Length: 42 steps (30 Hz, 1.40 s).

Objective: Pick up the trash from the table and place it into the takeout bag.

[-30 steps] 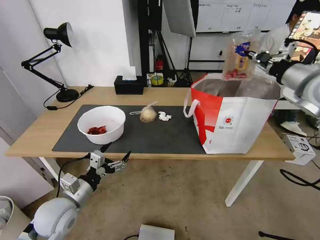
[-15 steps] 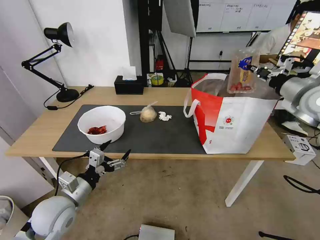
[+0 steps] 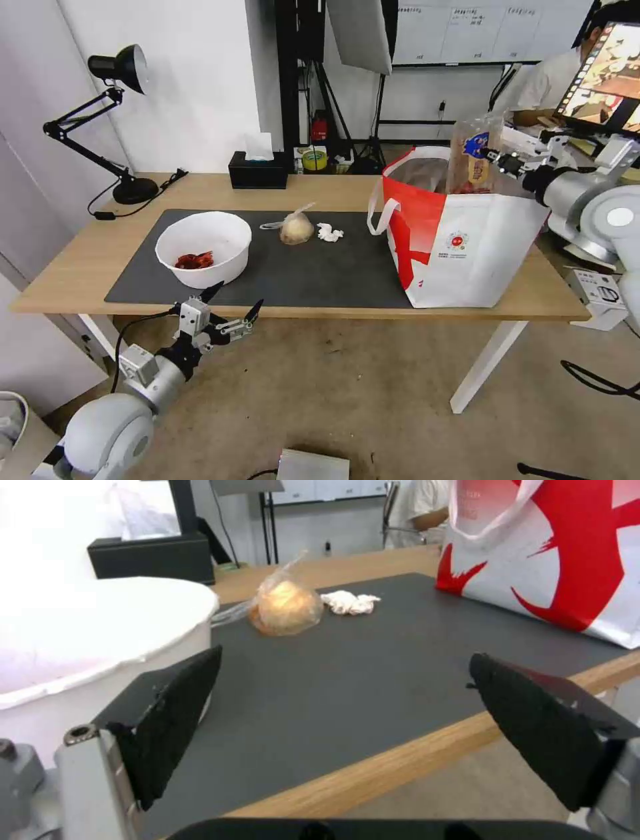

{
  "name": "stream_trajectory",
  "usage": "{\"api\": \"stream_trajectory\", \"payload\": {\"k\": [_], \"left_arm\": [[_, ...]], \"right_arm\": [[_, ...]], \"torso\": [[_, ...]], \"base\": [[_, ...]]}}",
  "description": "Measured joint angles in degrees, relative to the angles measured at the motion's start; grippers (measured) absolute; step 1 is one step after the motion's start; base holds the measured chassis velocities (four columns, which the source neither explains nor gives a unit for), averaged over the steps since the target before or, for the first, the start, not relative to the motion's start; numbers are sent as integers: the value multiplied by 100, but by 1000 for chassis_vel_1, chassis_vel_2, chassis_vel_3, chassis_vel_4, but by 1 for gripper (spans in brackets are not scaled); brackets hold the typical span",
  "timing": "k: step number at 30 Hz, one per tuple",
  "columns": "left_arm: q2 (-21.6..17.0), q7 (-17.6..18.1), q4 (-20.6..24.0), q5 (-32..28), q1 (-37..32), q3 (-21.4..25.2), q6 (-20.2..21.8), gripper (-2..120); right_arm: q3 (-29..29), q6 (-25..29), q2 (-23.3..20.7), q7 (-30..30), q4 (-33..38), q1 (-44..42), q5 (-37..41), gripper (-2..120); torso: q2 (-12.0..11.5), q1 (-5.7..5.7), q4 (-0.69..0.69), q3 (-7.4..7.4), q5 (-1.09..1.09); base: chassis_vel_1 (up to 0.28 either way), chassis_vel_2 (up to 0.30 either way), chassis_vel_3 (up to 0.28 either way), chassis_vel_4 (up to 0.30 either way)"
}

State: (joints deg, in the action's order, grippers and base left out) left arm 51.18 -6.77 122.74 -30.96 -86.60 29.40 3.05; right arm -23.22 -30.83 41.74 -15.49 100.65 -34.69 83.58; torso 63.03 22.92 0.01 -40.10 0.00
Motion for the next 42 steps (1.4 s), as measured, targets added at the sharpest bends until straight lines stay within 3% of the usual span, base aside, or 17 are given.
{"api": "stream_trajectory", "payload": {"k": [19,23,30,36,42], "left_arm": [[-5,17,66,40,7,-76,15,100],[-14,19,66,43,9,-78,16,100],[-12,20,66,64,19,-99,16,100],[-10,19,101,73,7,-93,19,100],[-50,21,193,35,-57,45,25,100]], "right_arm": [[-234,-124,-32,-426,402,-372,484,0],[-338,-292,-32,-769,512,-372,896,0],[-452,-488,-85,-1301,623,-369,1496,31],[-470,-497,-91,-1298,624,-373,1506,49],[-431,-72,-94,-482,704,-266,1345,75]], "torso": [[0,0,0,0,0],[0,0,0,0,0],[0,0,0,0,0],[0,0,0,0,0],[0,0,-1,0,-1]], "base": [[0,0,0,0],[0,0,0,0],[0,0,0,0],[0,0,0,0],[0,0,0,0]]}}
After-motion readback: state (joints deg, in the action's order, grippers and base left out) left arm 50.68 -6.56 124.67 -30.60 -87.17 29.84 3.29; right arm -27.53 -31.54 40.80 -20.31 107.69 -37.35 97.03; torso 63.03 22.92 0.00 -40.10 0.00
